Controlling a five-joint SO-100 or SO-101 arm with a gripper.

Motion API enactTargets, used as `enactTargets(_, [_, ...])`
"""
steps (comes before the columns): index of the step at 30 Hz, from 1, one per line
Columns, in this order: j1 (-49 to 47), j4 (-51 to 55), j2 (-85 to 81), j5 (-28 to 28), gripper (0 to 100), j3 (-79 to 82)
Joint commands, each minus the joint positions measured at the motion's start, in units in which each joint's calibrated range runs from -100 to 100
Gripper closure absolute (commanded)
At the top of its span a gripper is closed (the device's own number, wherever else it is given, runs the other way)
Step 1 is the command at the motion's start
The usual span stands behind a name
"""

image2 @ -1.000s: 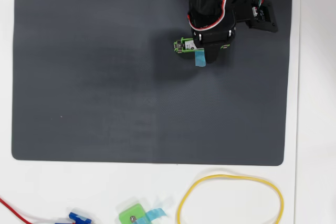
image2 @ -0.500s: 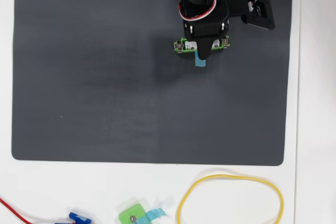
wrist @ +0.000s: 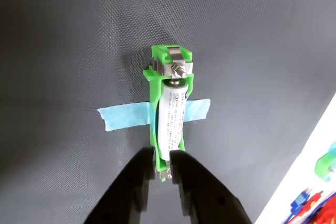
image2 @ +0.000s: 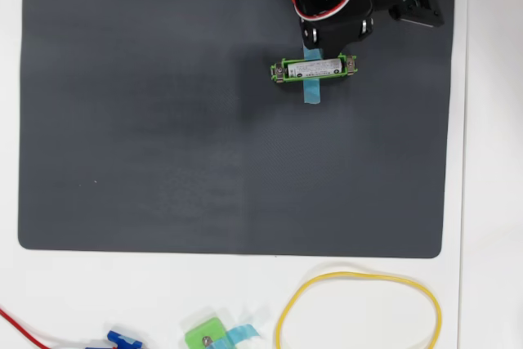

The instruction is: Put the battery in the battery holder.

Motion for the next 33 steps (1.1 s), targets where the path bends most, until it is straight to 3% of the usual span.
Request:
enactTargets(1, [-2.59, -0.1, 0.13, 2.39, 100, -1.08])
enactTargets(21, [-2.9, -0.36, 5.5, 4.9, 100, -1.7])
enactTargets(33, [-2.8, 0.34, -0.64, 8.76, 100, 0.24])
